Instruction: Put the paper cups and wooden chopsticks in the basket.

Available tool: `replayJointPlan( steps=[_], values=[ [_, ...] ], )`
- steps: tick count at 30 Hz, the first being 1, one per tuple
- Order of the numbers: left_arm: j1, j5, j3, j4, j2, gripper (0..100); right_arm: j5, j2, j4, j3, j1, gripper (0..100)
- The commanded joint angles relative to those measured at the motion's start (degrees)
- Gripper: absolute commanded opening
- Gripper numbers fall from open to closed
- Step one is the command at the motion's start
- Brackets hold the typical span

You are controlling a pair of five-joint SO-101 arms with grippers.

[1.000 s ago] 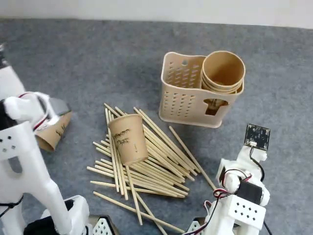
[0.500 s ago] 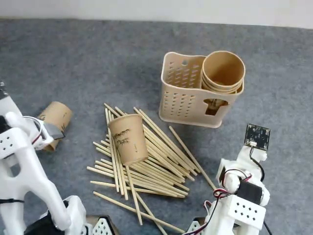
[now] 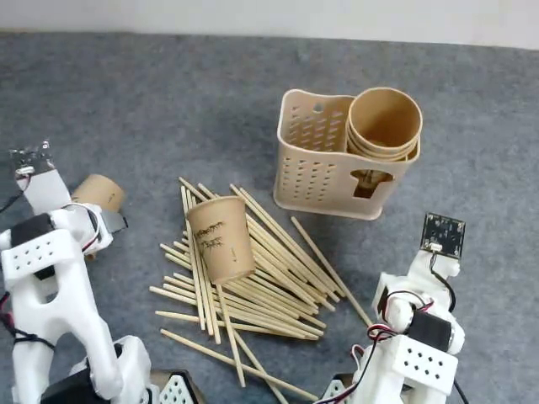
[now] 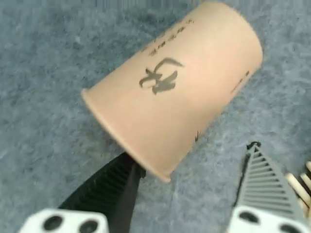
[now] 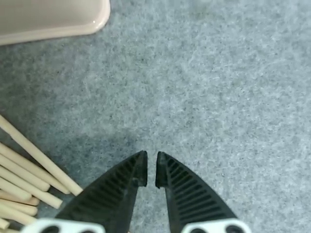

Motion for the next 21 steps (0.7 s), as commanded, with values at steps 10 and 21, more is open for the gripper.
replayJointPlan(
  steps=[10,21],
  values=[
    [9.01,-4.31,1.19,-5.19,-1.27,18,-0.35,-0.57,-1.10,-0.48,0.48,4.6],
    [8.92,-4.31,-3.38,-5.01,-1.36,6,-0.35,-0.57,-1.10,-0.48,0.48,4.6]
  ],
)
